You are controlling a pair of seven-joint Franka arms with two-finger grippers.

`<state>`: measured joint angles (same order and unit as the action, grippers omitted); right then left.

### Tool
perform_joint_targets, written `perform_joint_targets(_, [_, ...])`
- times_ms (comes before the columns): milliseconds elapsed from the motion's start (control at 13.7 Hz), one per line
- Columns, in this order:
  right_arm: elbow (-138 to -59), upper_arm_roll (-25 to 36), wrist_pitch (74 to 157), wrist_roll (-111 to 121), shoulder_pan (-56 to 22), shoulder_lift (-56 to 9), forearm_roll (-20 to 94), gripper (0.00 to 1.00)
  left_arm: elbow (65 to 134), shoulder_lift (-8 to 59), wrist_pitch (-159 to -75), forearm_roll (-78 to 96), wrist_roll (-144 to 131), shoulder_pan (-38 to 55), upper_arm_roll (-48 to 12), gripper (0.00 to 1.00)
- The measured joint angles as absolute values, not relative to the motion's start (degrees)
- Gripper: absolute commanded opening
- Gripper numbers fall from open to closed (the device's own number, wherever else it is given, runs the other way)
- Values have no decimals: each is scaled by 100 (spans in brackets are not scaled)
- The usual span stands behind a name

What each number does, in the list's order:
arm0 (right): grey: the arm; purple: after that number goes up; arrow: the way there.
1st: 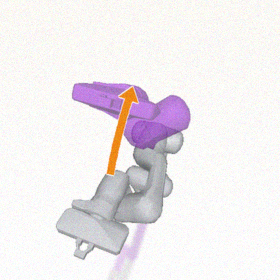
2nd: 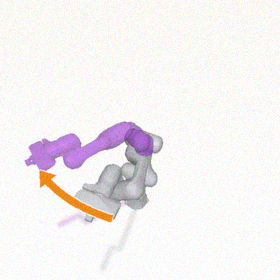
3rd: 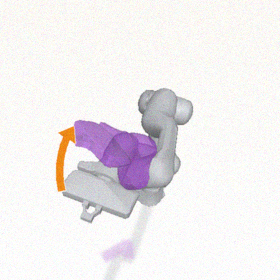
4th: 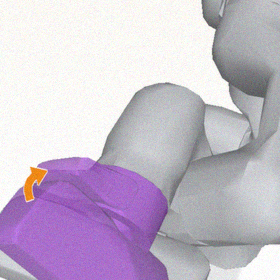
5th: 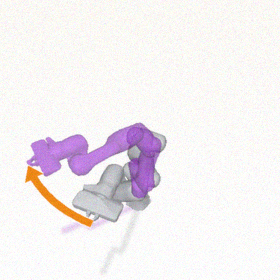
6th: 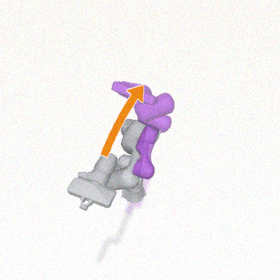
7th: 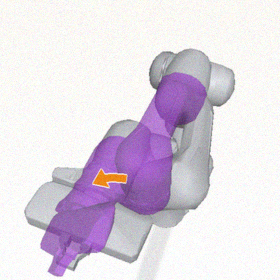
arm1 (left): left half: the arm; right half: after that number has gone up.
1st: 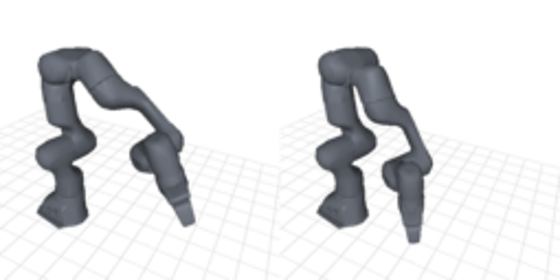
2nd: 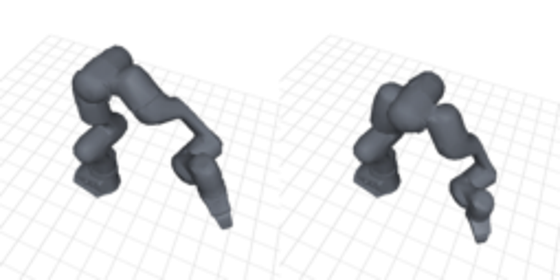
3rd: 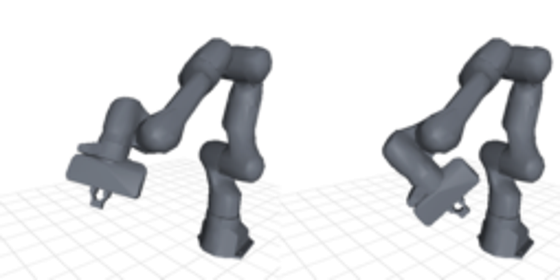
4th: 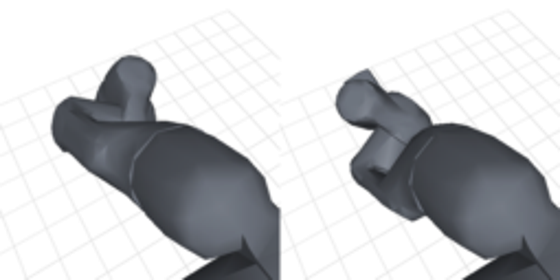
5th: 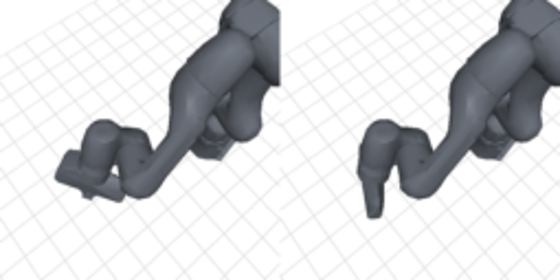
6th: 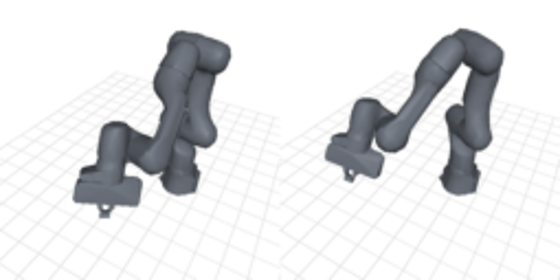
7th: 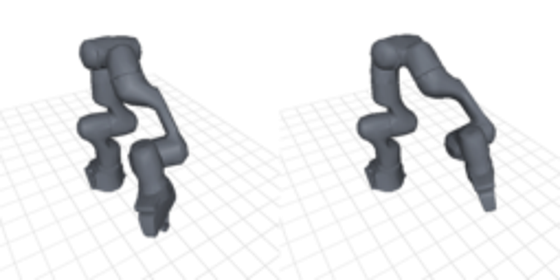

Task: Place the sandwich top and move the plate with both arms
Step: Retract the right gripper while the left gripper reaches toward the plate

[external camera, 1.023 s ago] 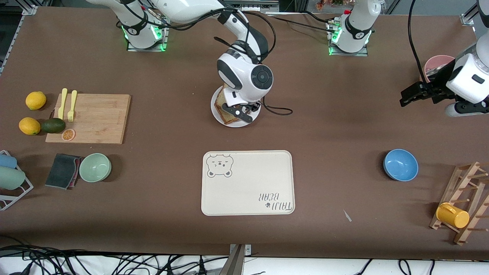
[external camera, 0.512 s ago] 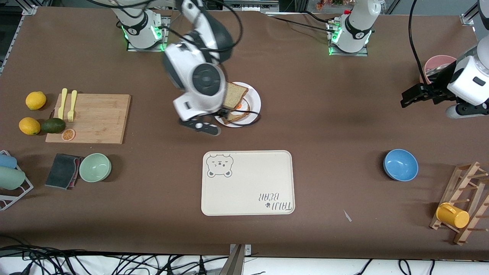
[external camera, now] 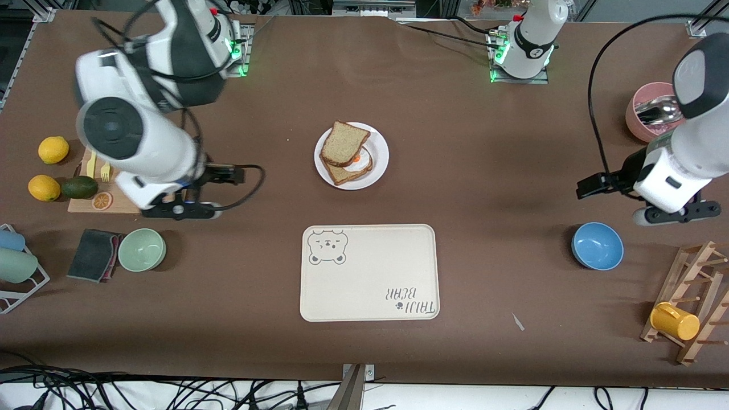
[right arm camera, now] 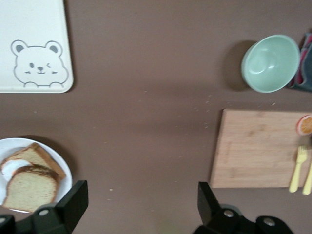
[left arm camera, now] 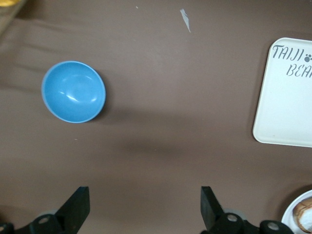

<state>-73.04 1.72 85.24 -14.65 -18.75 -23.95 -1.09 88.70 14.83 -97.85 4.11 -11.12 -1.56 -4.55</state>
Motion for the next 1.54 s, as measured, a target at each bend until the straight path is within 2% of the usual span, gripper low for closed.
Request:
perform_joint_targets(292, [-7716,264,8613,-545,-1111,-1983,249,99,8869,1918,-9932,1265,-1101,-164,-454,100])
perform_joint_targets(585, [-9183,262,9304,174,-581,-951,282,100,9191,2113,-10541,2191,-1080,-139,-581,100])
perform_joint_targets(731, [-9592,257,9534,460,-339,-573,281,100,9515,2118,-10931,2571,-1077,-135,-731,100])
perform_joint_targets(1097, [-9646,187,9788,637,-238,-111,215,100,10527,2036,-12126,3453,-650,-142,-1207,100])
perform_joint_targets(1535, [-9373,346,9416,705,-165,-127,194,100,11635,1837,-13262,4887,263,-151,-1807,100])
